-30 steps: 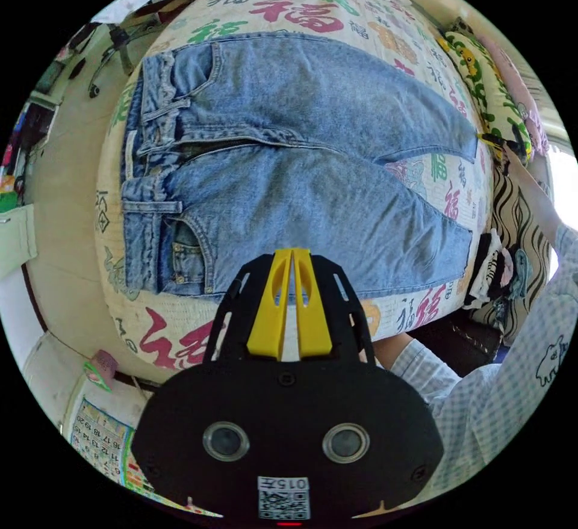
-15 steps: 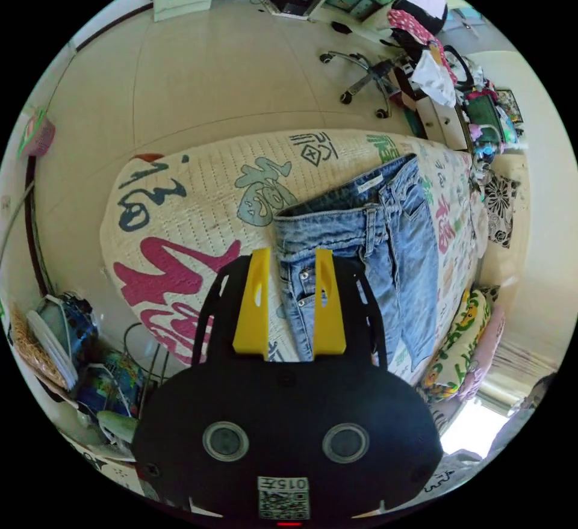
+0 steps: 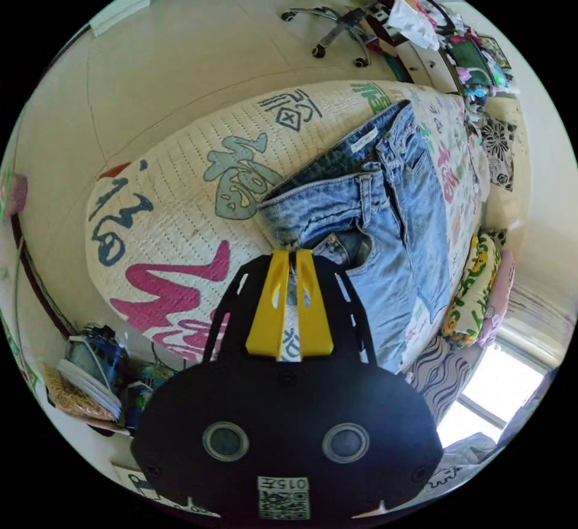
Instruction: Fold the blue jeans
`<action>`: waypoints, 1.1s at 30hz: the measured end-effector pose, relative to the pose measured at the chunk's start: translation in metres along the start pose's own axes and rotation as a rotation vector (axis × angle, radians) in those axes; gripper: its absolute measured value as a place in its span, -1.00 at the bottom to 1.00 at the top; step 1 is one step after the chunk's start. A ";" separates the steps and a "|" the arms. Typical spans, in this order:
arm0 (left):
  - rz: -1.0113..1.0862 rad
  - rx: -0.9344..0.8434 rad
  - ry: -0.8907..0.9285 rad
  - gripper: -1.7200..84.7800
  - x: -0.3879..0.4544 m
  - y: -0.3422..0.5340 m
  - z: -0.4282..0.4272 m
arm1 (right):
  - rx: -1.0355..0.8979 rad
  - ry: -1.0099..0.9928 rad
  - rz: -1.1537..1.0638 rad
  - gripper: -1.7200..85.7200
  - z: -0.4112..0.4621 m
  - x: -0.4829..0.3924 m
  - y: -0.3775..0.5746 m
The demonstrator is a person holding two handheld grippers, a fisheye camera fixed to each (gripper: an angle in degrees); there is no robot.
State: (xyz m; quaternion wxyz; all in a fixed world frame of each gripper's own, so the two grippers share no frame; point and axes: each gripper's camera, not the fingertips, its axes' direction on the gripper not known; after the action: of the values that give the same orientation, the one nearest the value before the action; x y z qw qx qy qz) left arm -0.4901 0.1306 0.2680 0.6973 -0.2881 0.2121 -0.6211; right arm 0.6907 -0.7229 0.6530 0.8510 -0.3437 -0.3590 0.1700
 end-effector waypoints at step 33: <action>0.586 -0.170 -0.298 -0.98 0.243 -0.007 0.156 | -0.116 0.300 -0.911 -0.97 -0.029 -0.353 -0.204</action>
State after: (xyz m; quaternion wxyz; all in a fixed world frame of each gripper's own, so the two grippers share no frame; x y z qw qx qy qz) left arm -0.3598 -0.0884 0.4033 0.8430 -0.3596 0.2327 -0.3252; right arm 0.4791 -1.0701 0.6082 0.8607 -0.2192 -0.3553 -0.2914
